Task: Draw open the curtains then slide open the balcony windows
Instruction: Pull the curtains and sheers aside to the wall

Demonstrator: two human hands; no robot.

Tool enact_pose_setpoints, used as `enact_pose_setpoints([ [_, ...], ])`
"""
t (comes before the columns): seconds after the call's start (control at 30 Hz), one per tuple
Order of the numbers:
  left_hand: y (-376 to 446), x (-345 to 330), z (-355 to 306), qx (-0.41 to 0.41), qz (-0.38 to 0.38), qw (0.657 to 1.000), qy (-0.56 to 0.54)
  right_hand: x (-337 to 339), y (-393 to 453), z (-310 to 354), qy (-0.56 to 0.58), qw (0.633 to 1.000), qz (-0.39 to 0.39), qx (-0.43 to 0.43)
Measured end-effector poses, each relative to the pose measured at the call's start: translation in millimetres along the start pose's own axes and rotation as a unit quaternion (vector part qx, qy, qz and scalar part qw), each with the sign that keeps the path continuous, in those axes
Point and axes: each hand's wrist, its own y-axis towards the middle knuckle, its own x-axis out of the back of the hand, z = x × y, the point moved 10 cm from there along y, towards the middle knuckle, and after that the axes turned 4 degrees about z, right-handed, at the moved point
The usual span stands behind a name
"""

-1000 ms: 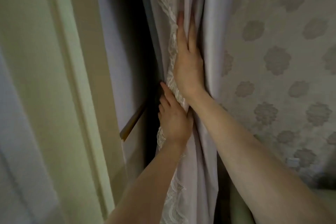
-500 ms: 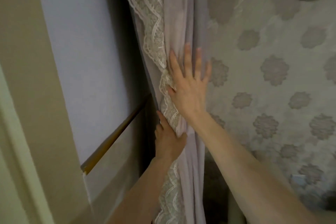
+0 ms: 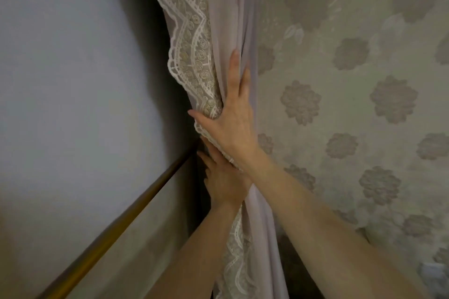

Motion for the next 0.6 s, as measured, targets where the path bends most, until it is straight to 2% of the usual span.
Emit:
enact_pose_setpoints([
  [0.07, 18.0, -13.9, -5.0, -0.035, -0.035, 0.997, 0.058, -6.6, 12.9, 4.9, -0.073, 0.995, -0.033, 0.054],
  [0.17, 41.5, -30.7, -13.0, -0.033, -0.098, 0.988, 0.114, -5.6, 39.6, -8.1, -0.155, 0.981, -0.086, 0.076],
  [0.27, 62.8, -29.2, -31.3, -0.019, -0.155, 0.984, 0.088, -5.3, 67.5, -31.4, -0.172, 0.972, -0.129, 0.092],
  [0.33, 83.1, -36.4, -35.5, -0.01, -0.159, 0.986, 0.058, -15.0, 84.5, -52.3, -0.17, 0.97, -0.132, 0.111],
  [0.47, 141.0, -70.6, -27.6, -0.021, -0.125, 0.99, 0.061, -40.3, 128.9, -108.3, -0.2, 0.968, -0.097, 0.114],
  [0.6, 183.6, -114.4, -40.2, -0.078, -0.014, 0.992, 0.099, -59.0, 175.1, -193.3, -0.23, 0.972, -0.021, 0.036],
])
